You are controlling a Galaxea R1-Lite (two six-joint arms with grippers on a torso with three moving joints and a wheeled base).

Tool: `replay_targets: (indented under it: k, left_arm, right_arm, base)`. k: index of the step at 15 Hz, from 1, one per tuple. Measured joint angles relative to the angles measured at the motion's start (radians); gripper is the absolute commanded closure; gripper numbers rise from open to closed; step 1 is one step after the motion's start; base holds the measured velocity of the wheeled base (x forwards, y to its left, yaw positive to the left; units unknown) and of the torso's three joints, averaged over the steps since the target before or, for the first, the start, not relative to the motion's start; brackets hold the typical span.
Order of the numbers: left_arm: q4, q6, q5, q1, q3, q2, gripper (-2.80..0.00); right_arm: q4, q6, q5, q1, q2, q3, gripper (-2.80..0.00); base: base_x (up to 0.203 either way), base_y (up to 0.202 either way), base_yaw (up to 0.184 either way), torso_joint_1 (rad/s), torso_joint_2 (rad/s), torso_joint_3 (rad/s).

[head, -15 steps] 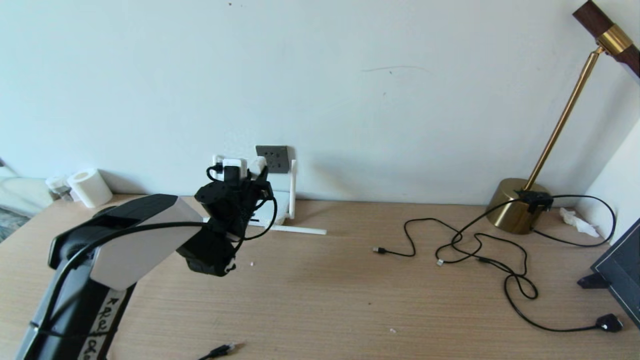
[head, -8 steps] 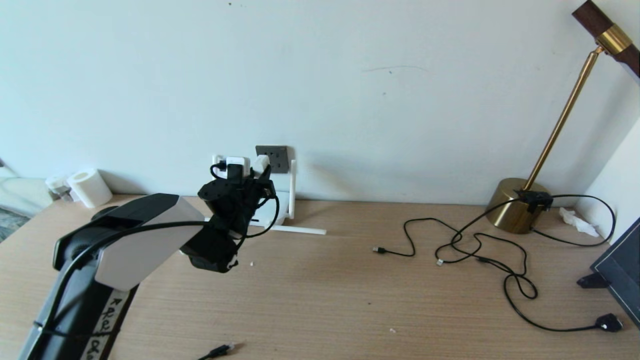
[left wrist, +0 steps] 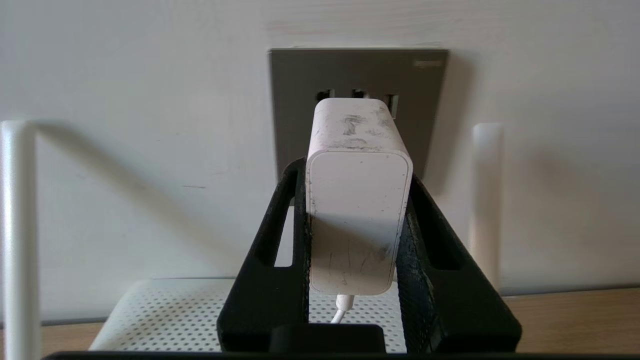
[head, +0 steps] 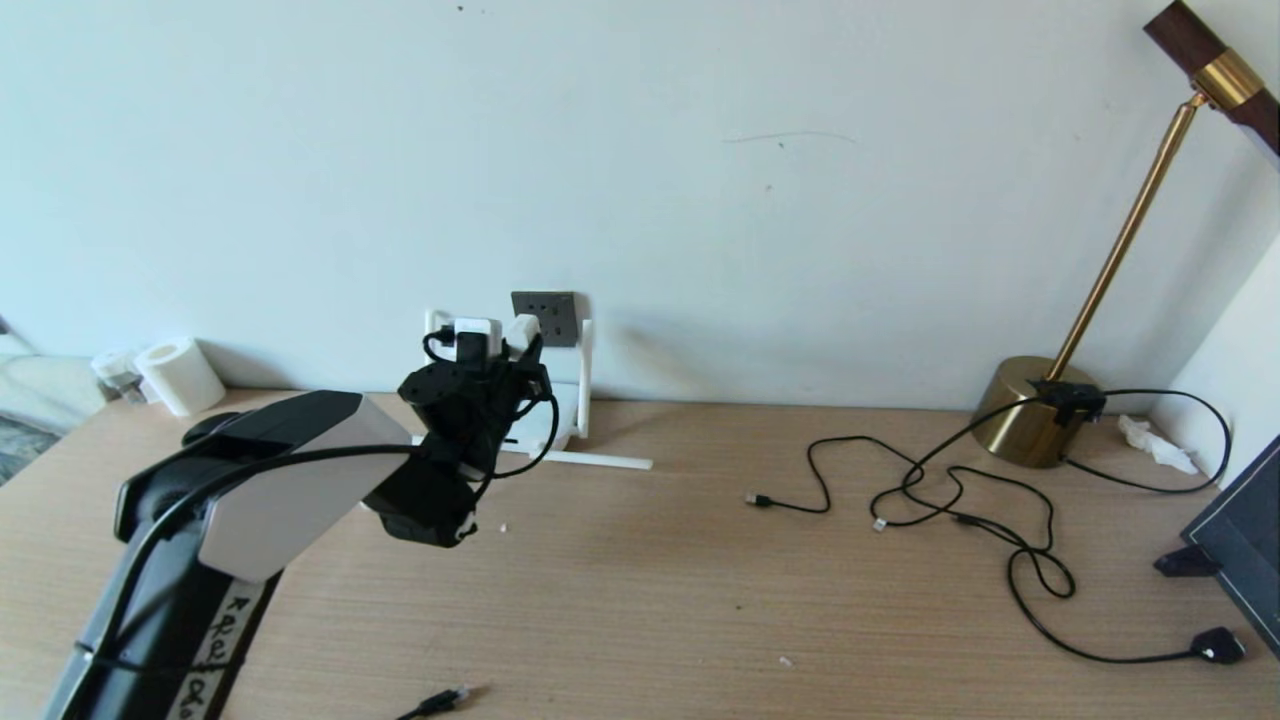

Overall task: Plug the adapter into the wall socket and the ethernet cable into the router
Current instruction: Align plug and socket

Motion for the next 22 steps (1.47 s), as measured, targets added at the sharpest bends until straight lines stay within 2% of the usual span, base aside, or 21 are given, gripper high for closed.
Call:
replay_targets:
  k: [17, 22]
  left_arm:
    - [0.002, 0.014, 0.003, -0.001, -0.096, 0.066, 0.0]
    - [0.06, 0.02, 0.003, -0.002, -0.18, 0.08, 0.0]
  right_arm:
    - [0.0, 0.0, 0.0, 0.0, 0.0, 0.0, 0.0]
    - [0.0, 0.0, 0.0, 0.0, 0.0, 0.0, 0.0]
  base:
    - [0.0, 0.0, 0.0, 0.0, 0.0, 0.0]
    - [0.0, 0.0, 0.0, 0.0, 0.0, 0.0]
